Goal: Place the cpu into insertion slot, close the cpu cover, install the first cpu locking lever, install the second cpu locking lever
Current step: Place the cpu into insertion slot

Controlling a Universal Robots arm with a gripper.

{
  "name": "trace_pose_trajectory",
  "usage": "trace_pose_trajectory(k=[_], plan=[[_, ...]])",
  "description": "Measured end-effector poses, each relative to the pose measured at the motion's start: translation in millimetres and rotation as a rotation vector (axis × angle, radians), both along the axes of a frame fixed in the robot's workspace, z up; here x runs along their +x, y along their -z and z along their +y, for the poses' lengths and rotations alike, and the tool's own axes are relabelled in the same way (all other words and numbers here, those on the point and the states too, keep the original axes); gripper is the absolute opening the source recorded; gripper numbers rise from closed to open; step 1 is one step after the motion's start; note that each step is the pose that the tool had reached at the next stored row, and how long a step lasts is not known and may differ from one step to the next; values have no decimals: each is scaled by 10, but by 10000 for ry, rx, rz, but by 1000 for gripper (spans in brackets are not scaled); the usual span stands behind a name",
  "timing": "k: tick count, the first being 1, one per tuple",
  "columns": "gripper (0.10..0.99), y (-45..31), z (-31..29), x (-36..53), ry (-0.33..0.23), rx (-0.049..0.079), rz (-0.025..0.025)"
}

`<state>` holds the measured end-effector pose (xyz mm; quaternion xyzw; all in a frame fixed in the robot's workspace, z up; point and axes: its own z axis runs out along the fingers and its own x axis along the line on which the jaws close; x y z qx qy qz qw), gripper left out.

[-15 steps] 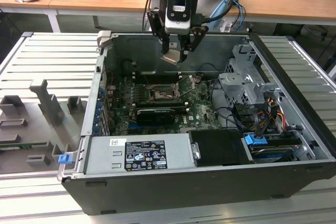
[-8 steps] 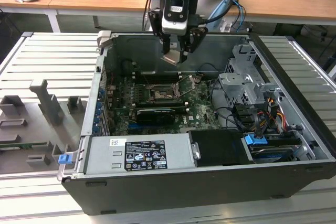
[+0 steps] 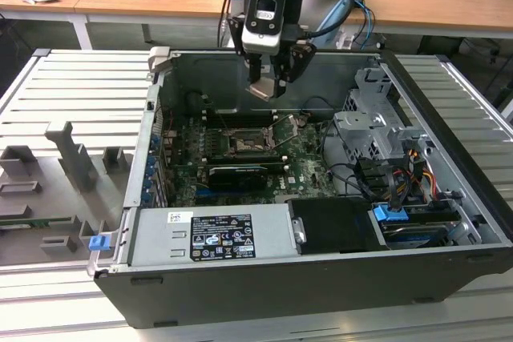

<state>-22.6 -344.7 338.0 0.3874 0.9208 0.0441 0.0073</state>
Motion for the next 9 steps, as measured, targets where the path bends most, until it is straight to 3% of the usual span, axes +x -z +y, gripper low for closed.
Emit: trace_pose_trajectory(k=[6, 9], plan=[[525, 39, 0, 2, 62, -1, 40], [525, 80, 0, 2, 69, -1, 99]])
